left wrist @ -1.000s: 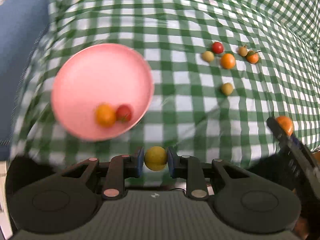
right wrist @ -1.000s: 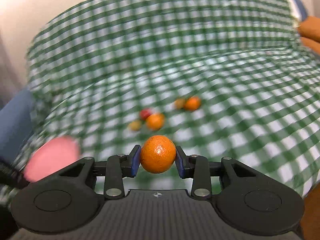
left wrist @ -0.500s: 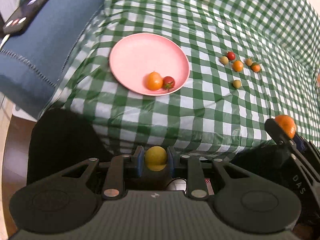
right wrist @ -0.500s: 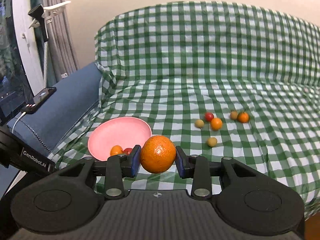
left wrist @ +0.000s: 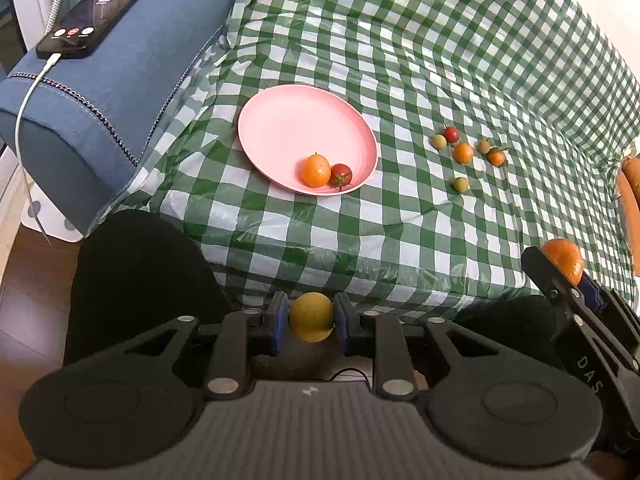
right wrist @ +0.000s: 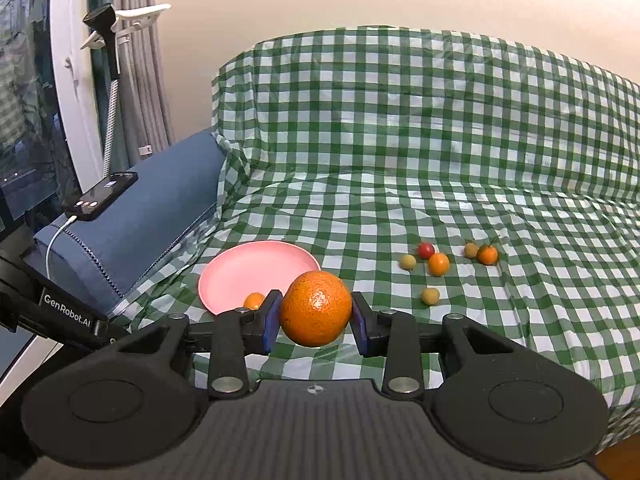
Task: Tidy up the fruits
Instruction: 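Carry the mandarin and yellow tomato to the pink plate and release both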
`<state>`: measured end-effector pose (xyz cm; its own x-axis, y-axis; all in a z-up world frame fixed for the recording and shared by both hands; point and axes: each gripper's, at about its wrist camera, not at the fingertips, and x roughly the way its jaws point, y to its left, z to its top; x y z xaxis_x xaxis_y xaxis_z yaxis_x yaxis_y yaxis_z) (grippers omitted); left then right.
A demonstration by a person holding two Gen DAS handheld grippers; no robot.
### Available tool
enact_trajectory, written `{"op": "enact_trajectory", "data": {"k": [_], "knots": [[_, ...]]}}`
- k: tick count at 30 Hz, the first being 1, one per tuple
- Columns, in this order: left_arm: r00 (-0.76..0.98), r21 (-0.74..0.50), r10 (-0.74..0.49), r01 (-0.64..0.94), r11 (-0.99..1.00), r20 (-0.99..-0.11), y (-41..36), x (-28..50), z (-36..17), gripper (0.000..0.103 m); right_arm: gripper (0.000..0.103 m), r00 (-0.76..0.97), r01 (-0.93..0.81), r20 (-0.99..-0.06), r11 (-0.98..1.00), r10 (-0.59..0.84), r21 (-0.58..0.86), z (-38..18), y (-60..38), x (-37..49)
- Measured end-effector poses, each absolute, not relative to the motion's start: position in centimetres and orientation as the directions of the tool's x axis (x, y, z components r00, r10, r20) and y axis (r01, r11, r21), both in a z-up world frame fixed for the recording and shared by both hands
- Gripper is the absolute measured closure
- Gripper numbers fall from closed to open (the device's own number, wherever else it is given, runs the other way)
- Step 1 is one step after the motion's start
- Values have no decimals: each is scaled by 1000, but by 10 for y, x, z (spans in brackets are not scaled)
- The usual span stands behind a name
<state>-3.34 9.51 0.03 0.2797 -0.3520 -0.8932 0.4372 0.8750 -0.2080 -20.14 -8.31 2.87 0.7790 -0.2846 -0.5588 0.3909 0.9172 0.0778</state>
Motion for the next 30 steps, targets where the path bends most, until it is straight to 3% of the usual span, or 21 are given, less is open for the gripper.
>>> {"op": "enact_trajectory", "data": {"k": [30], "knots": [[271,-219,-342,397,891,-900,88,4,-8,75,65,732,391,-625,919,-271,59,8,-95,-172]]}}
